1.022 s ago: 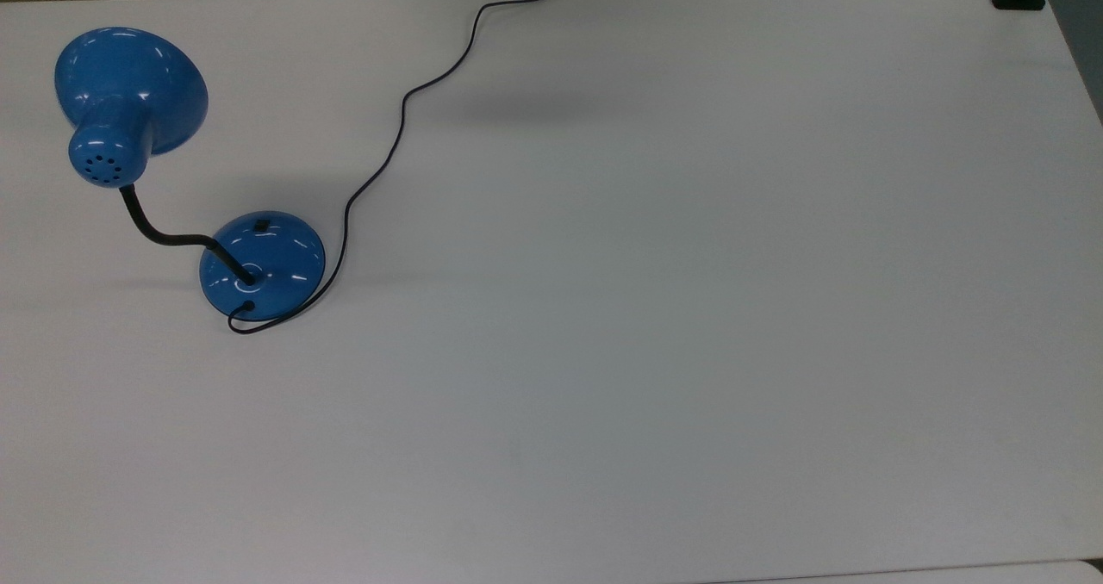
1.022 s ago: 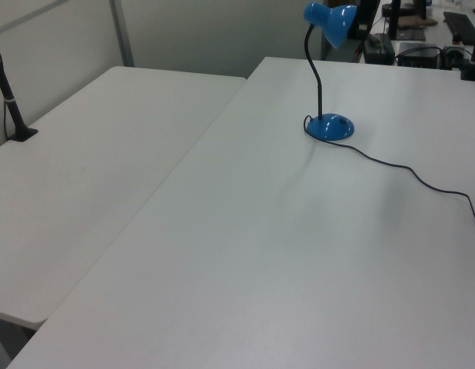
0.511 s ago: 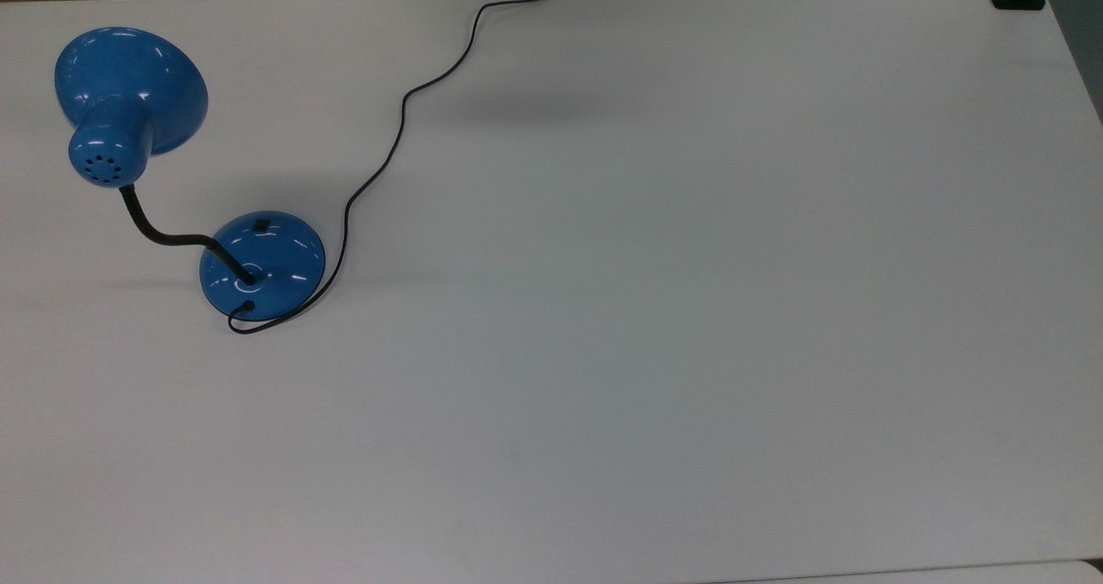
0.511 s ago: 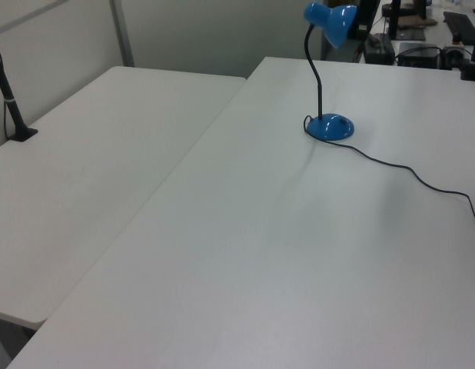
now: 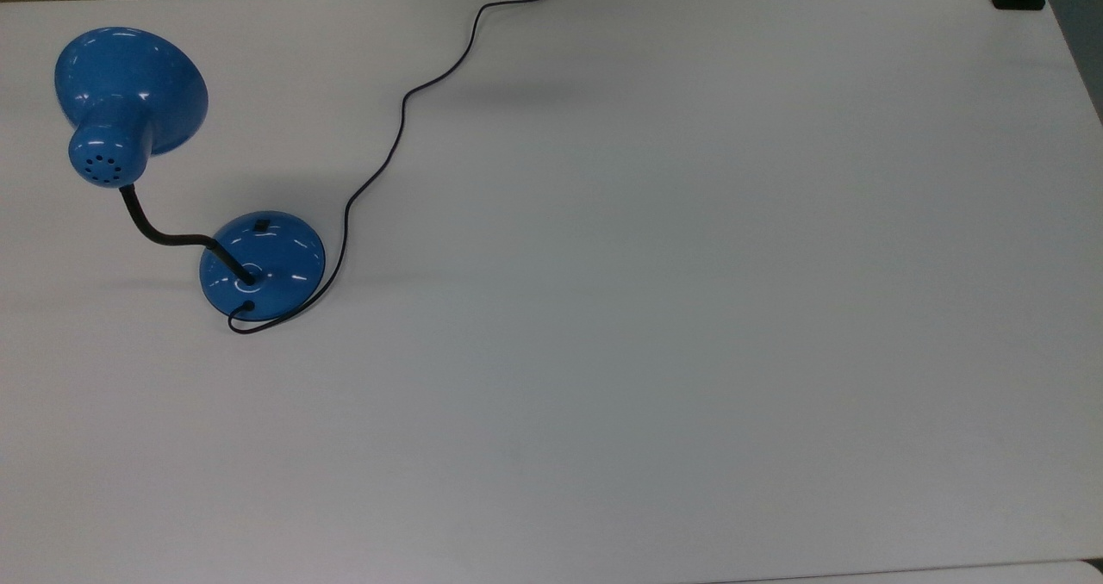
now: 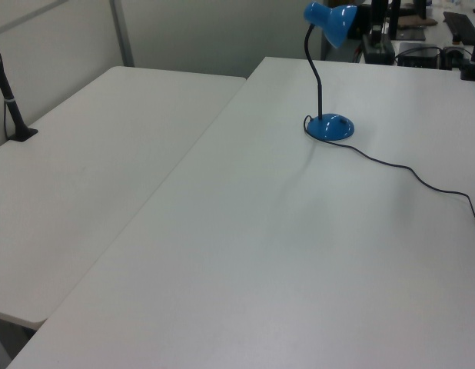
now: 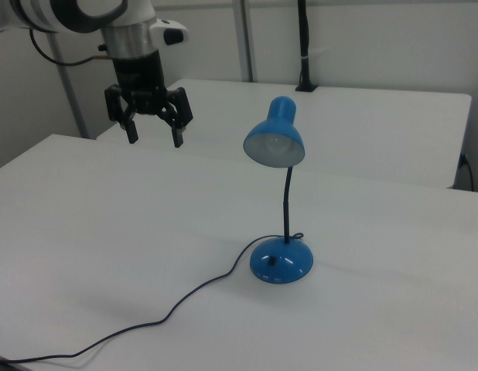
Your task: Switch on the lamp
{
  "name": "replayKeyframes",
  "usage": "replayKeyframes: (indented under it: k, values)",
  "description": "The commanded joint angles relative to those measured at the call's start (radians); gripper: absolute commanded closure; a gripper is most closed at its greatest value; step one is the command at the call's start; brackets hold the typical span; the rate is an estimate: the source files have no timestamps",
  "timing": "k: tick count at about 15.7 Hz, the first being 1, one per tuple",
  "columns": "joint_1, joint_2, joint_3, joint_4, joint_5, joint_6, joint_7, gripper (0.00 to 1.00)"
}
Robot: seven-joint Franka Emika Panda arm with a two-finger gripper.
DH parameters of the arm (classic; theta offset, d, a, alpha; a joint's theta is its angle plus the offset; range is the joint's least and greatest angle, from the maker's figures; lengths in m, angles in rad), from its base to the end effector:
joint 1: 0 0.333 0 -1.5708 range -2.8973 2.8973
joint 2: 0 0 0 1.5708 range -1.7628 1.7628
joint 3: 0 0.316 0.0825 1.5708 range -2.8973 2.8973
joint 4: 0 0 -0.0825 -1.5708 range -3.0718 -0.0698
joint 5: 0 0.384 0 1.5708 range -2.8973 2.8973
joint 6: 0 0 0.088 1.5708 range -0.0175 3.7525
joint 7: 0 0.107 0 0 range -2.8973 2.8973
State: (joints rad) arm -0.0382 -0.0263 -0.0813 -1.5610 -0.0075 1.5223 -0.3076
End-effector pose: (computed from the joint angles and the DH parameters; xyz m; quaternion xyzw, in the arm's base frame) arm 0.5376 -0.0660 0.6392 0.9956 0.0938 -0.0067 0.0013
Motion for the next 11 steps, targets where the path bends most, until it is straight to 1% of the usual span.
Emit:
replayKeyframes:
  k: [1,4,6,9,10,11]
  values:
    - [-0.019,-0.030,-0.005,-0.062,-0.026,-0.016,-0.226,0.00]
    - [-0.037,-0.035,-0.005,-0.137,-0.054,0.001,-0.322,0.00]
    - [-0.049,-0.035,-0.006,-0.200,-0.054,0.069,-0.352,0.00]
    - [-0.084,-0.035,-0.009,-0.293,-0.010,0.174,-0.337,0.23]
    - [-0.104,-0.035,-0.012,-0.319,0.023,0.203,-0.335,0.39]
    - [-0.126,-0.037,-0.015,-0.352,0.055,0.240,-0.335,0.60]
